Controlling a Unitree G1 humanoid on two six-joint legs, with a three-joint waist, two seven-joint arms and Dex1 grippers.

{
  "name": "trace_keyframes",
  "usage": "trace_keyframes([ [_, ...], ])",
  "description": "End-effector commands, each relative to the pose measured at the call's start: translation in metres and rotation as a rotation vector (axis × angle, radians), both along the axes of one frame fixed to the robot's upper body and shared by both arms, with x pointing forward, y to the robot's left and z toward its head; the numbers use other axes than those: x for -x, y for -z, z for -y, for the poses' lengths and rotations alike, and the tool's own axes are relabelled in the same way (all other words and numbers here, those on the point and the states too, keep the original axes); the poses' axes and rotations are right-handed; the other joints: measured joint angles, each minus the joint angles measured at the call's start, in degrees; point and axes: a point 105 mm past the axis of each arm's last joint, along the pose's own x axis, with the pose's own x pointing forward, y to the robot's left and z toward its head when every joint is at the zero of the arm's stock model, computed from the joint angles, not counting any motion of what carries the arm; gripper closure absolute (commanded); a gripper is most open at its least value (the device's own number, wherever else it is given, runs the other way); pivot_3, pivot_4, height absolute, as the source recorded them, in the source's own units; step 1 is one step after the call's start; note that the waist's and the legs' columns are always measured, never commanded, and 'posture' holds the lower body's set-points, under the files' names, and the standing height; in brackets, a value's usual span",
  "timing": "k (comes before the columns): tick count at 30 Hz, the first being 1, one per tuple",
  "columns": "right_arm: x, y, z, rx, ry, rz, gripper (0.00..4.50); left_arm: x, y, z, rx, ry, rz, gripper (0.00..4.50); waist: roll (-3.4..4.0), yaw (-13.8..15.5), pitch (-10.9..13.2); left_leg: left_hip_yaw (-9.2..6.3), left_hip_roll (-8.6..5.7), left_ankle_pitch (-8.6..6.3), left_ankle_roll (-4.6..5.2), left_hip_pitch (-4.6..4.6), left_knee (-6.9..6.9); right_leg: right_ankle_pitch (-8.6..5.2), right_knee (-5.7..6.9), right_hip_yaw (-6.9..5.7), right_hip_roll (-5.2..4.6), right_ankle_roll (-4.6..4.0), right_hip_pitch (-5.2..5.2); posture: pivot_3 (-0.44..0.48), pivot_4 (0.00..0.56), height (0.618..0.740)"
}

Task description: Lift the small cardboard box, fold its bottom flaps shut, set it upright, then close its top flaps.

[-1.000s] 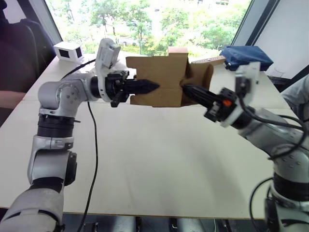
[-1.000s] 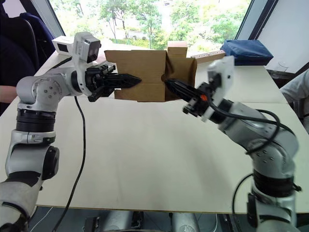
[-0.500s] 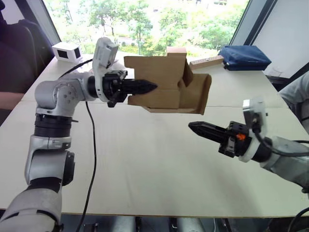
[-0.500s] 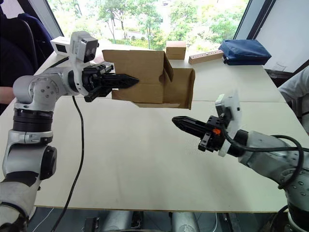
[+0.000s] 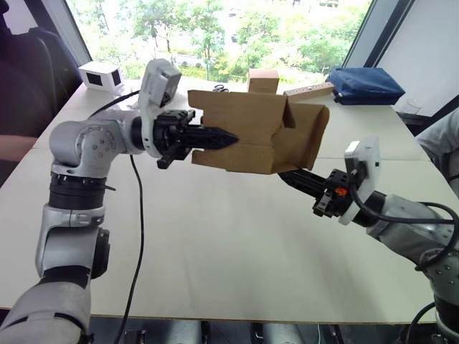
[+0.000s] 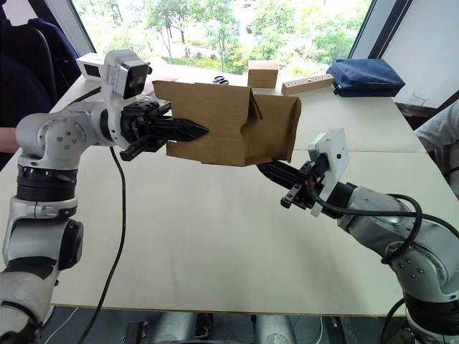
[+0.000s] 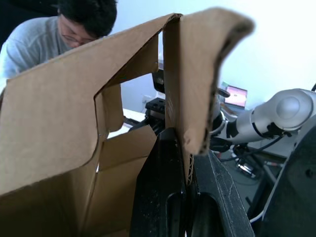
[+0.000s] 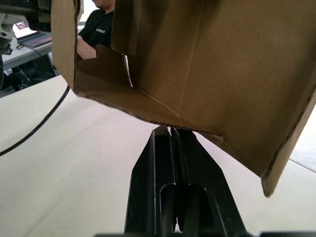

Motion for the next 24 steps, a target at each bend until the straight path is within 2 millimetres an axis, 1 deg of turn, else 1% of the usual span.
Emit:
trace_keyframes([
  [1, 0.007, -0.020, -0.001, -0.053, -0.028, 0.067, 4.46, 0.003, -0.003, 0.001, -0.001, 0.011, 0.022, 4.50, 0.00, 0.0, 0.0, 0.00, 0.00, 0.00, 0.00, 0.00, 0.00, 0.00, 0.00, 0.00, 0.00, 0.00, 0.00, 0.000, 0.150, 0.740],
  [10, 0.015, -0.025, -0.010, -0.090, -0.084, 0.060, 4.46, 0.001, 0.000, 0.004, -0.006, 0.009, 0.018, 4.50, 0.00, 0.0, 0.0, 0.00, 0.00, 0.00, 0.00, -0.01, 0.00, 0.00, -0.01, 0.00, -0.01, 0.00, 0.00, 0.000, 0.150, 0.740],
  [17, 0.011, -0.021, -0.017, -0.124, -0.104, 0.058, 4.46, 0.004, -0.001, 0.007, -0.006, 0.031, 0.023, 4.50, 0.00, 0.0, 0.0, 0.00, 0.00, 0.00, 0.00, -0.01, 0.00, 0.00, 0.00, 0.00, 0.00, 0.00, 0.00, 0.000, 0.150, 0.740],
  [24, 0.015, -0.027, -0.031, -0.134, -0.164, 0.073, 4.46, 0.002, -0.002, 0.007, -0.003, 0.013, 0.037, 4.50, 0.00, 0.0, 0.0, 0.00, 0.00, 0.00, 0.00, 0.00, 0.00, 0.00, 0.00, 0.00, 0.00, 0.01, 0.00, 0.000, 0.150, 0.740],
])
